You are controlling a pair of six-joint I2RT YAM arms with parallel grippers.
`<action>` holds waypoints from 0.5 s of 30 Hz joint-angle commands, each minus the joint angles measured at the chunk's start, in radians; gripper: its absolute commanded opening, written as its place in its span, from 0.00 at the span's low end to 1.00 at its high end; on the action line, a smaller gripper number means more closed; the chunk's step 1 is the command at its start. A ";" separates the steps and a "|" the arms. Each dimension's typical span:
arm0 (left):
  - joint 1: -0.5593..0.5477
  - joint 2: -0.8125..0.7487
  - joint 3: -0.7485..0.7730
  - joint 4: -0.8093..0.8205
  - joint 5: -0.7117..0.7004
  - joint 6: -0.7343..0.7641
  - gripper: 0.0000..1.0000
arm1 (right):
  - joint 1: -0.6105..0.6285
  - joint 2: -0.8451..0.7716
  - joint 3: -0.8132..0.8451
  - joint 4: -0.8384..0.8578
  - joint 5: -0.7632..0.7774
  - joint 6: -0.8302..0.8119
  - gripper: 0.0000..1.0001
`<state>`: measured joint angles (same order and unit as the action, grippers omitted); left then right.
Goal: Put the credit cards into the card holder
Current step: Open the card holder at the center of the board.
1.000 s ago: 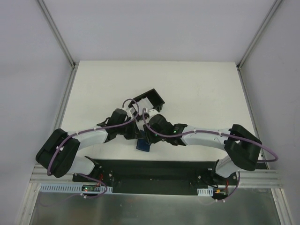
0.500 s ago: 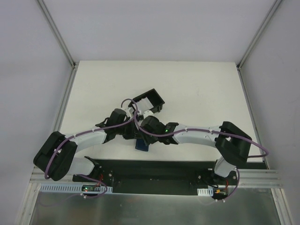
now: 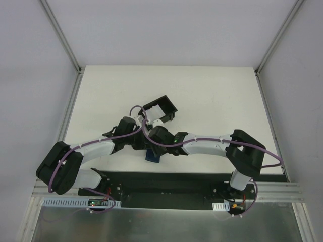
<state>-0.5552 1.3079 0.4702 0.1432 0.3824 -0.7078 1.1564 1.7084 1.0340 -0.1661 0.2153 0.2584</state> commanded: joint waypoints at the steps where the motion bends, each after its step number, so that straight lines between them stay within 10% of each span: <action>1: 0.001 -0.016 -0.015 -0.062 -0.059 0.031 0.00 | -0.004 0.017 0.029 -0.079 0.070 0.022 0.47; 15: 0.001 0.005 -0.025 -0.062 -0.083 0.065 0.00 | -0.061 -0.036 -0.138 0.000 -0.004 0.096 0.32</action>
<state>-0.5552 1.3064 0.4702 0.1421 0.3763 -0.6979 1.1004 1.6852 0.9340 -0.1745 0.2375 0.3153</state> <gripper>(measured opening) 0.061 0.334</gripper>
